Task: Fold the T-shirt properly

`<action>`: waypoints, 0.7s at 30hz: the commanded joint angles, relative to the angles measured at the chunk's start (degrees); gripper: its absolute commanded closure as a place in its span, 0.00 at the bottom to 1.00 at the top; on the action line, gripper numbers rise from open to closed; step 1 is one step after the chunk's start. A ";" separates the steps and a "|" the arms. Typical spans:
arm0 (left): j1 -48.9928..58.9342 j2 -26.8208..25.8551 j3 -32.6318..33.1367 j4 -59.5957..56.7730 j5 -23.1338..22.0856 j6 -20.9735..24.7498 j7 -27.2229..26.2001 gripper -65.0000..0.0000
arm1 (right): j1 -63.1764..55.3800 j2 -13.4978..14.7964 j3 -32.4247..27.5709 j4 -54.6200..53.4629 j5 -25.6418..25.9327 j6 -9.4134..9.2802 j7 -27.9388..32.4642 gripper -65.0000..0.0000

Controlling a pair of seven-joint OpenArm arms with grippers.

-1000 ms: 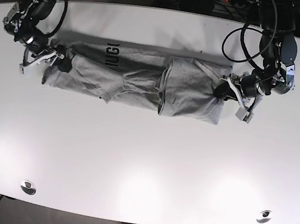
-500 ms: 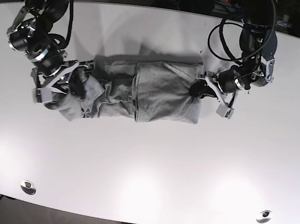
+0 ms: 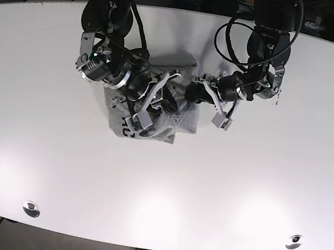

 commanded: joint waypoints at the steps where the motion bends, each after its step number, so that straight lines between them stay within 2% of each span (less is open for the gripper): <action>1: -0.37 -0.14 0.02 0.34 0.99 0.35 1.05 0.92 | 2.37 0.02 0.09 -1.92 0.59 0.18 1.95 0.96; 3: -0.37 -0.14 0.02 0.43 0.99 0.35 1.05 0.92 | 3.87 0.11 -0.34 -5.52 0.41 0.10 1.95 0.93; 4: -0.37 -0.14 0.02 0.43 0.99 0.35 1.05 0.92 | 4.40 0.11 -0.87 -6.49 0.33 0.01 1.95 0.86; 6: -0.54 -0.14 0.02 0.43 0.90 0.35 1.05 0.92 | 4.75 0.11 -0.87 -6.75 0.33 0.01 1.95 0.63; 7: -0.54 -0.14 0.02 0.78 0.90 0.26 1.05 0.92 | 4.75 0.11 -0.96 -6.14 0.68 0.01 1.95 0.46; 9: -0.63 -0.14 -0.07 0.86 0.81 0.18 1.05 0.92 | 4.13 0.11 -0.96 -3.23 0.77 0.01 1.77 0.25; 11: -0.28 -0.14 -3.05 3.06 -0.95 0.18 1.14 0.93 | 2.20 0.11 -0.61 0.37 0.77 0.10 1.77 0.23; 15: 2.88 -1.28 -16.24 9.39 -9.83 0.09 1.40 0.93 | -0.88 0.20 1.68 3.97 0.77 0.36 1.77 0.23; 18: 5.52 -7.43 -24.07 11.68 -14.05 0.09 1.49 0.93 | -3.08 0.64 2.12 3.80 0.41 0.36 1.77 0.23; 21: 7.81 -13.32 -26.26 12.21 -14.05 0.09 1.49 0.93 | -3.96 1.17 1.94 2.57 0.77 0.36 2.04 0.23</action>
